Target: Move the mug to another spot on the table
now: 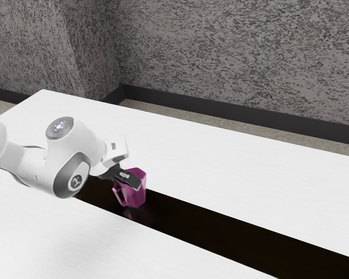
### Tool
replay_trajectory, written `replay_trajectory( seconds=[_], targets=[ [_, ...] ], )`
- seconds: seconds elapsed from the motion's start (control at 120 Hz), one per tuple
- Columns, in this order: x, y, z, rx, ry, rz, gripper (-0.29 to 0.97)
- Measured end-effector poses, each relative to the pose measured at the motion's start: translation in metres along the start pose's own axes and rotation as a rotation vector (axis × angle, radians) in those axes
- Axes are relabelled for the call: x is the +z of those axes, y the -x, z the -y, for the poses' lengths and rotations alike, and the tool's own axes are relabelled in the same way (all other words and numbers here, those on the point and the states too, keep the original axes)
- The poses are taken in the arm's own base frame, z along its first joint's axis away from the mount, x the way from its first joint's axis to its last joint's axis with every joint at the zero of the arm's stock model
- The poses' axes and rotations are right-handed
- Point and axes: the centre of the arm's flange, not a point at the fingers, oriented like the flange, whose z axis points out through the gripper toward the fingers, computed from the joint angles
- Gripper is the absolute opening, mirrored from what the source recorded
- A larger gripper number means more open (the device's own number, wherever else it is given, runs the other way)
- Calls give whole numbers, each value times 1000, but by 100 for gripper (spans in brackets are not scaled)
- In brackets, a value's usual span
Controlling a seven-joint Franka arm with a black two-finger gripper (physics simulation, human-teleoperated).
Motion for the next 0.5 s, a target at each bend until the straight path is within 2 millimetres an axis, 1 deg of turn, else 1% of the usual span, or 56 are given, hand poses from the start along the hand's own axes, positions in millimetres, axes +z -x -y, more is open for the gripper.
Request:
replay_trajectory(
  seconds=[0.075,0.167,0.208,0.25,0.283,0.333,0.367,0.4,0.458,0.5],
  targets=[
    [-19,4,-2,-4,26,-16,66],
    [-39,5,2,-13,50,-32,66],
    [-55,5,4,-20,69,-34,66],
    [-65,4,9,-29,83,-16,67],
    [-74,-1,12,-29,92,1,67],
    [-92,-20,16,-10,94,25,67],
    [-105,-35,17,6,93,47,67],
    [-122,-55,17,26,89,70,67],
    [-159,-102,3,76,74,119,68],
    [-183,-131,-18,122,63,155,68]
  ],
)
